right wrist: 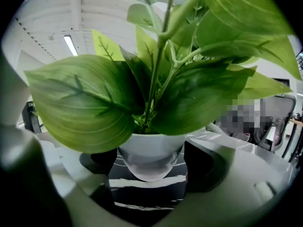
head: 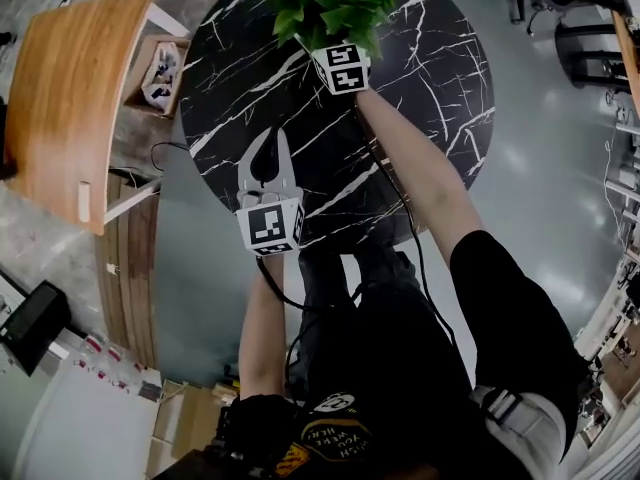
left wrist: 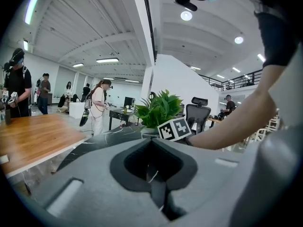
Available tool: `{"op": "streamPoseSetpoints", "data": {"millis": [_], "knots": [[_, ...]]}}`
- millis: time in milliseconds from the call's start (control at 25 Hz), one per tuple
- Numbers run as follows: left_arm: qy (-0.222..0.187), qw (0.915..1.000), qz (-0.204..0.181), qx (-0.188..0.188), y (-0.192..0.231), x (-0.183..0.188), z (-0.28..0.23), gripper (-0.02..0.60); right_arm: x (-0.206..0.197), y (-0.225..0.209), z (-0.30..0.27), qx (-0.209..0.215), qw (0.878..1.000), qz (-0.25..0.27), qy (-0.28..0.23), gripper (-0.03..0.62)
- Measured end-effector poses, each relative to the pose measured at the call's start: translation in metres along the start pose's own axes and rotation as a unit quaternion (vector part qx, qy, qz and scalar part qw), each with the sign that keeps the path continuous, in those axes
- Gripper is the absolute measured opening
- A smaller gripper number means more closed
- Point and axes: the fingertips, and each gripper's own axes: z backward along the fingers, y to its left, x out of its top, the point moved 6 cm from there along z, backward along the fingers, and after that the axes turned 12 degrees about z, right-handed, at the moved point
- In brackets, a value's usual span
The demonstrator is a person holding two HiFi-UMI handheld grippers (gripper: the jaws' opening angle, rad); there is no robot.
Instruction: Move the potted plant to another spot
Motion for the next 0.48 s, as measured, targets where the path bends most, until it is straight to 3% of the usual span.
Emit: {"op": "streamPoseSetpoints", "data": {"millis": [480], "knots": [[0.036, 0.9983, -0.031, -0.034, -0.055, -0.020, -0.027, 0.003, -0.077, -0.168, 0.077, -0.117, 0.992, -0.034, 0.045, 0.448]]}}
